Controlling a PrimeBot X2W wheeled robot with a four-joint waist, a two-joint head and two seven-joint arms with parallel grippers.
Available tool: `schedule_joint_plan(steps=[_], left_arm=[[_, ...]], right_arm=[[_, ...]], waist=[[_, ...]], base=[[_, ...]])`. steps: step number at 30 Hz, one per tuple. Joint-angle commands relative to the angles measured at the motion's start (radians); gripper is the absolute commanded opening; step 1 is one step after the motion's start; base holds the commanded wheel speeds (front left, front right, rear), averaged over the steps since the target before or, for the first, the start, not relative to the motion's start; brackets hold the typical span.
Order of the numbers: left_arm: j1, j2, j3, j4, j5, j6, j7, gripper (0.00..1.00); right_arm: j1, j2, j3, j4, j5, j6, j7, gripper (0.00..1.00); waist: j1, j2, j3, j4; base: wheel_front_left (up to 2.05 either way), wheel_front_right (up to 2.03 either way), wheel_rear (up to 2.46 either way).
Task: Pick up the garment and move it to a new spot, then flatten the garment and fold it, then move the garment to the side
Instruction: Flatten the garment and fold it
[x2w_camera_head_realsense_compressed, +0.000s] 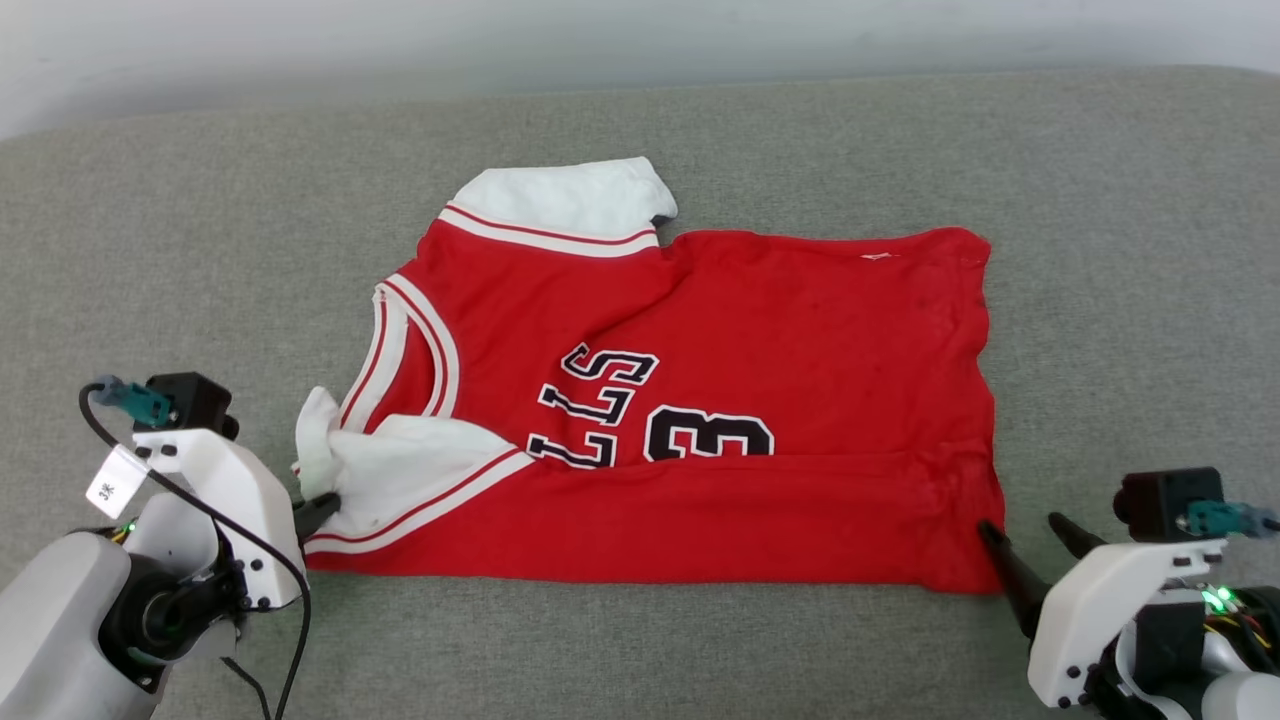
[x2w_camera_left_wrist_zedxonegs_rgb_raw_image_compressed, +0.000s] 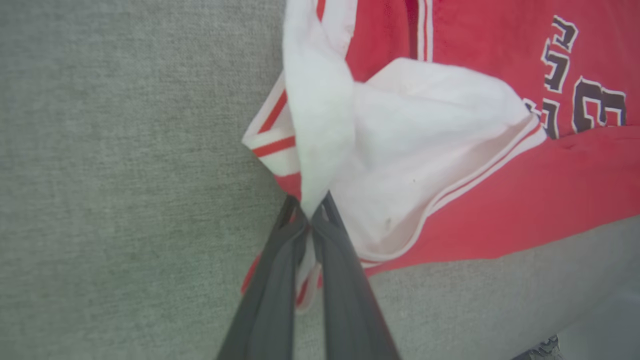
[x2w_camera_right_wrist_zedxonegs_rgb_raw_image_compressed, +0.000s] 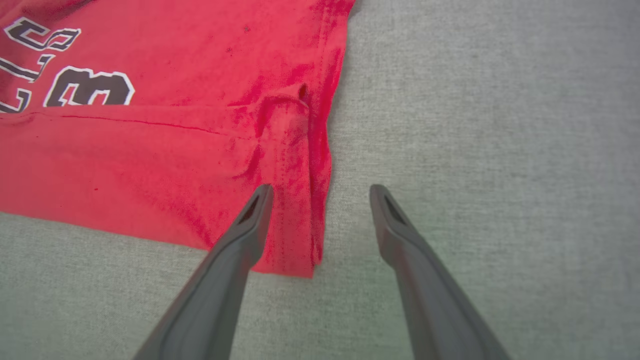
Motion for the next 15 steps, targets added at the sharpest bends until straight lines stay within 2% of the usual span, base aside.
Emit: schedule_joint_plan(steps=[1, 12, 15], left_arm=[[-0.013, 0.004, 0.0, -0.01, 0.006, 0.004, -0.007, 0.0], [-0.012, 0.002, 0.002, -0.086, 0.016, 0.012, -0.022, 0.0], [-0.009, 0.0, 0.005, -0.09, 0.014, 0.009, -0.03, 0.0]], right_arm=[[-0.018, -0.006, 0.005, -0.006, 0.005, -0.001, 0.013, 1.0], [-0.068, -0.009, 0.075, 0.136, 0.062, -0.001, 0.163, 1.0], [-0.078, -0.003, 0.083, 0.164, 0.078, 0.0, 0.18, 0.0]], waist=[[0.0, -0.0001, 0.005, 0.006], [0.0, -0.0001, 0.05, 0.041], [0.0, -0.0001, 0.056, 0.045]], base=[[0.0, 0.0, 0.0], [0.0, 0.0, 0.0], [0.0, 0.0, 0.0]])
